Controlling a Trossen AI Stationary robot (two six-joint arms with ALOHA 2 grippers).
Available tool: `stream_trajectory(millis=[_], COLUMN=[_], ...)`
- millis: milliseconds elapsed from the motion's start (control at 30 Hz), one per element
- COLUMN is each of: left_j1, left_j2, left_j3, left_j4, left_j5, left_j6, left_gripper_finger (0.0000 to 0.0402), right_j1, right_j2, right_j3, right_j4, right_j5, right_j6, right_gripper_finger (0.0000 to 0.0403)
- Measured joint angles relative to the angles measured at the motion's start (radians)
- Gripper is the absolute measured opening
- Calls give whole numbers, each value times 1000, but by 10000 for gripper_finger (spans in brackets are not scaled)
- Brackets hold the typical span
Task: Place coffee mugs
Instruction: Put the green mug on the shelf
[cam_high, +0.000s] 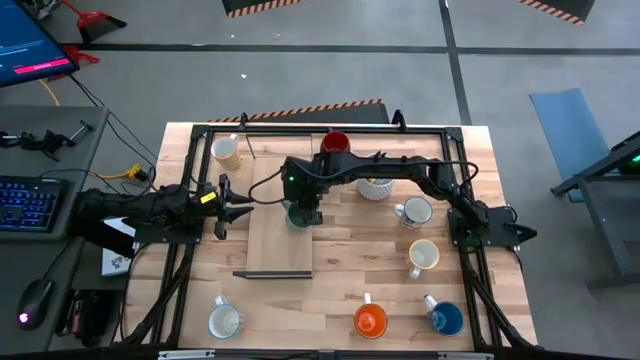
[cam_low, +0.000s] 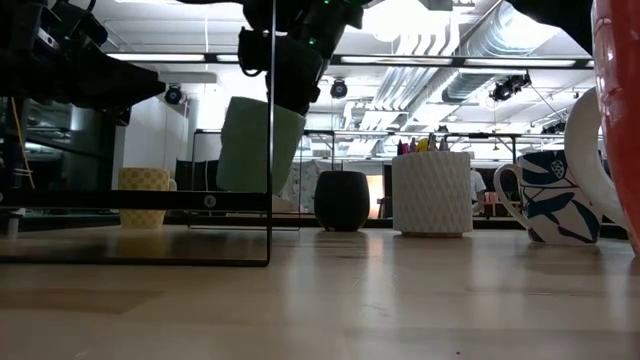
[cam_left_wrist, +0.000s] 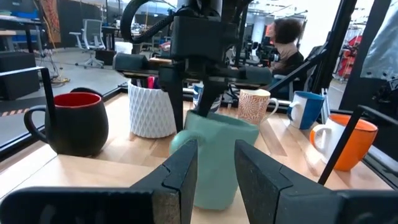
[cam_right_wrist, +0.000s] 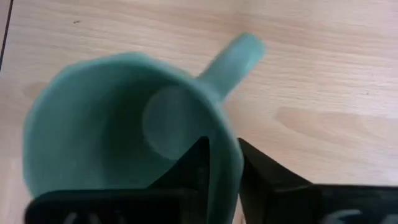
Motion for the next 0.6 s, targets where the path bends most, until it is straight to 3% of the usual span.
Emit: stream_trajectory(millis=[267,600], left_j1=[0,0], left_j2=[5,6], left_j3=[0,0], left_j4=[-1,-1], left_j5=[0,0], left_j6=[0,0], left_gripper_finger=[97,97], right_j1=[-3,-11], right_j2=[-2,-8], right_j3=[0,0], right_j4=[15,38], right_j5=[81,82], right_j6=[-20,-22], right_gripper_finger=[95,113])
